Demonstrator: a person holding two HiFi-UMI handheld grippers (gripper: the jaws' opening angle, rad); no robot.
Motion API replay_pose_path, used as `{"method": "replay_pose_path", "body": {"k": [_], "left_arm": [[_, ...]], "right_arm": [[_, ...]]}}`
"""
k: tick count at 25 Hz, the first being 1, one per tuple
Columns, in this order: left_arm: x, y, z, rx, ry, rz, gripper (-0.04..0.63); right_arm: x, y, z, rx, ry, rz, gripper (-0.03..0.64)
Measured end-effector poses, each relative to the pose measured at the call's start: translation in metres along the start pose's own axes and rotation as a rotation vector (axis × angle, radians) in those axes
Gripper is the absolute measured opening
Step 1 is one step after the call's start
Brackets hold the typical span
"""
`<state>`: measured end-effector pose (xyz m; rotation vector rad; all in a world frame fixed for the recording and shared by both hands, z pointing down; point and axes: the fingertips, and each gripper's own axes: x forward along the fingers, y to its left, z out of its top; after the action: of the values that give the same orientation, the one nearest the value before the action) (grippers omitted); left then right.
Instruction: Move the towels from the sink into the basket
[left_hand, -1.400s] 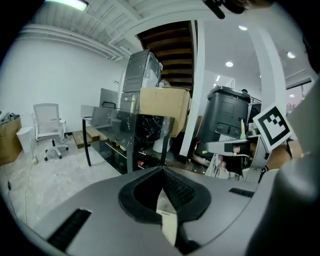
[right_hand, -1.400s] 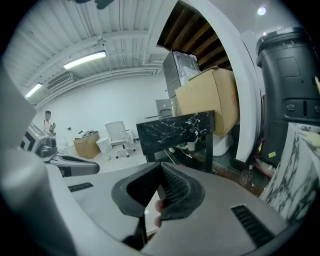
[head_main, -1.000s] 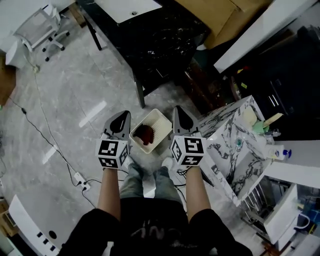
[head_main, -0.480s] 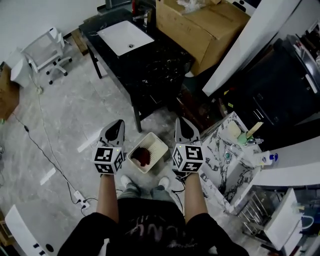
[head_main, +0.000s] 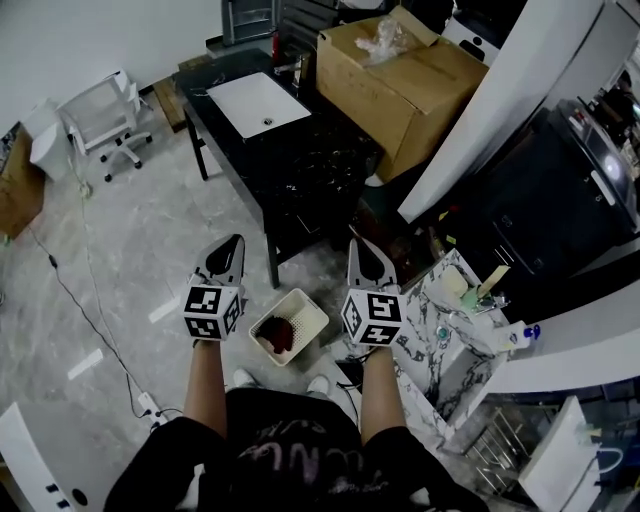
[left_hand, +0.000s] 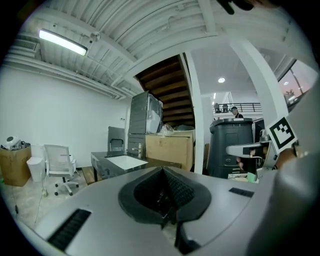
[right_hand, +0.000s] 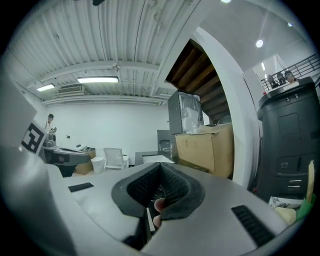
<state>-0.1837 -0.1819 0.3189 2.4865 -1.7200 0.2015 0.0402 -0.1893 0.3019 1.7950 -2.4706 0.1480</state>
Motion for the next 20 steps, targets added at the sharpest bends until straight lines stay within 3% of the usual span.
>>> {"method": "replay_pose_path", "body": {"k": [20], "left_arm": [[-0.011,0.003,0.041,0.043,-0.072,0.050,0.015]], "right_arm": [[0.001,-0.007,0.026,-0.022,-0.056,0.023,0.014]]}}
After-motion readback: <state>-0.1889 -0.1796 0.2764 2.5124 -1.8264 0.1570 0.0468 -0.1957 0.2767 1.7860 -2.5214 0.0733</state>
